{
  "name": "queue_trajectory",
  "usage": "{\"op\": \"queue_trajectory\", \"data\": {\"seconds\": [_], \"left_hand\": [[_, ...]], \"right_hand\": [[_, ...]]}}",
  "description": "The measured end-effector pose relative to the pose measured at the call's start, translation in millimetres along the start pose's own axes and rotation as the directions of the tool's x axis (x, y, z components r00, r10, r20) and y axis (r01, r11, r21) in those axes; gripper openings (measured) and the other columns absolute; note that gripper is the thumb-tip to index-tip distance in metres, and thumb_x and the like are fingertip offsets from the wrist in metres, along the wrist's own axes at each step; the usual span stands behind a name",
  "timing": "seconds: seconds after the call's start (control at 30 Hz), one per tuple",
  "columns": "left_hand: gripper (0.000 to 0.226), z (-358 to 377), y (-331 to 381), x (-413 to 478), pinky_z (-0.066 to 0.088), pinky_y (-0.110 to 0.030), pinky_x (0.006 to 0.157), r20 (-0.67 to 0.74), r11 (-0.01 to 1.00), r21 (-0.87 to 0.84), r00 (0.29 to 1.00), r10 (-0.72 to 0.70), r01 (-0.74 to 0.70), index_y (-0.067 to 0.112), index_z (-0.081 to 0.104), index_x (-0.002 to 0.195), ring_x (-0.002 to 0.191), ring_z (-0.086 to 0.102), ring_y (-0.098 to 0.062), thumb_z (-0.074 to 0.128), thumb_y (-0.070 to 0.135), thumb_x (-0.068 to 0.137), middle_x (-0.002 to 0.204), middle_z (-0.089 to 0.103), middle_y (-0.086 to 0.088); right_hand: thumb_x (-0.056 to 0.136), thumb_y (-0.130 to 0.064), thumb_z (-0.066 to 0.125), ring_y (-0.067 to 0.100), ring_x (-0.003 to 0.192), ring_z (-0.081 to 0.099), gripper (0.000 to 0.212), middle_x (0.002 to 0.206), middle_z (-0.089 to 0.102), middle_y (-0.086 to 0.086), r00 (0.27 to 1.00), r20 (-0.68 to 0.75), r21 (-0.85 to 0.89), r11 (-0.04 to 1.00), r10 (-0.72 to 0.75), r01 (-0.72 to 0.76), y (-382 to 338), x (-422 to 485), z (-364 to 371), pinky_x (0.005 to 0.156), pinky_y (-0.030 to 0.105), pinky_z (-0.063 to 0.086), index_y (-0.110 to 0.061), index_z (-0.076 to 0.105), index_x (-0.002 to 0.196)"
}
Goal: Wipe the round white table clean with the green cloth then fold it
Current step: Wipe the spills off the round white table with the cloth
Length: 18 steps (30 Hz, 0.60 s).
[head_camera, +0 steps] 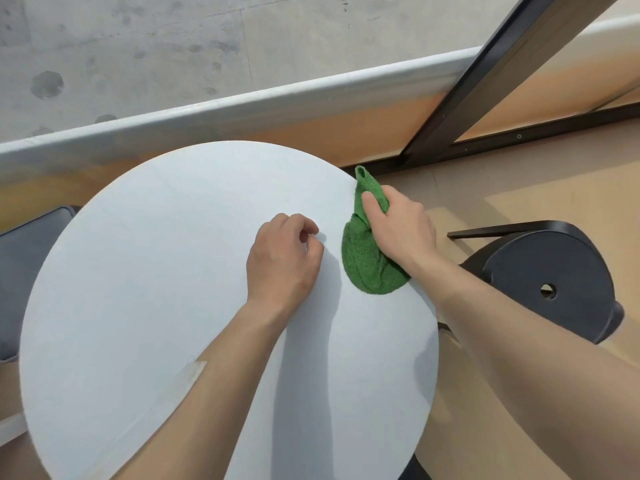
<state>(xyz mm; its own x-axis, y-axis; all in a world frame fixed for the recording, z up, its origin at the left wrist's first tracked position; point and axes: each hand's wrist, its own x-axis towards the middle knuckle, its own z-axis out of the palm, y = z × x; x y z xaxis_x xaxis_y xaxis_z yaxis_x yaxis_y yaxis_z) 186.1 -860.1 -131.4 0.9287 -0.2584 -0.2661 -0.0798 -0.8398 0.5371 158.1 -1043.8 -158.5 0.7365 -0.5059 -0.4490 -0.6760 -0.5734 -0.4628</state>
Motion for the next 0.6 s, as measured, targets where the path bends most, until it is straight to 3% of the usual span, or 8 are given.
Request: {"op": "queue_trajectory", "data": {"seconds": [0.13, 0.23, 0.37, 0.47, 0.6], "left_hand": [[0.016, 4, 7, -5, 0.040, -0.028, 0.075, -0.040, 1.000, 0.019, 0.999, 0.015, -0.015, 0.024, 0.068, 0.098, 0.094, 0.055, -0.017, 0.055, 0.024, 0.090, 0.092, 0.060, 0.009], [0.015, 1, 9, -12, 0.039, -0.026, 0.075, -0.055, 1.000, 0.007, 0.998, 0.025, -0.024, 0.024, 0.068, 0.097, 0.093, 0.055, -0.016, 0.054, 0.024, 0.090, 0.092, 0.061, 0.010], [0.015, -1, 8, -32, 0.036, -0.026, 0.073, -0.036, 0.999, 0.004, 0.998, 0.050, -0.050, 0.025, 0.067, 0.096, 0.091, 0.055, -0.016, 0.054, 0.023, 0.090, 0.091, 0.060, 0.011], [0.015, 5, 6, -51, 0.037, -0.026, 0.073, 0.002, 0.998, -0.008, 0.998, 0.065, -0.065, 0.025, 0.067, 0.097, 0.093, 0.056, -0.014, 0.054, 0.023, 0.090, 0.093, 0.059, 0.012], [0.017, 14, 4, -78, 0.041, -0.026, 0.075, 0.014, 0.993, -0.082, 0.997, 0.081, -0.080, 0.025, 0.065, 0.102, 0.094, 0.057, -0.014, 0.053, 0.023, 0.091, 0.097, 0.061, 0.013]], "right_hand": [[0.096, -0.060, 0.035, 0.032, 0.092, 0.061, 0.040, 0.092, 0.070, 0.001, 0.978, 0.089, -0.039, 0.980, -0.189, 0.193, -52, 50, 11, 0.073, 0.038, 0.042, -0.029, 0.051, 0.078], [0.097, -0.060, 0.034, 0.030, 0.095, 0.062, 0.039, 0.095, 0.070, -0.002, 0.965, 0.099, -0.040, 0.968, -0.243, 0.248, -63, 55, 15, 0.072, 0.038, 0.039, -0.030, 0.057, 0.087], [0.097, -0.061, 0.033, 0.031, 0.101, 0.061, 0.041, 0.106, 0.071, 0.001, 0.994, -0.001, 0.020, 0.994, -0.111, 0.111, -1, 10, 6, 0.079, 0.039, 0.044, -0.038, 0.058, 0.120], [0.100, -0.056, 0.034, 0.031, 0.092, 0.062, 0.035, 0.094, 0.069, 0.000, 0.997, -0.071, 0.117, 0.993, 0.026, -0.017, 54, -53, 8, 0.081, 0.042, 0.049, -0.032, 0.057, 0.111], [0.102, -0.051, 0.037, 0.029, 0.088, 0.061, 0.034, 0.085, 0.064, -0.003, 0.983, -0.127, 0.232, 0.967, 0.136, -0.104, 75, -91, 16, 0.076, 0.040, 0.044, -0.024, 0.057, 0.095]]}}
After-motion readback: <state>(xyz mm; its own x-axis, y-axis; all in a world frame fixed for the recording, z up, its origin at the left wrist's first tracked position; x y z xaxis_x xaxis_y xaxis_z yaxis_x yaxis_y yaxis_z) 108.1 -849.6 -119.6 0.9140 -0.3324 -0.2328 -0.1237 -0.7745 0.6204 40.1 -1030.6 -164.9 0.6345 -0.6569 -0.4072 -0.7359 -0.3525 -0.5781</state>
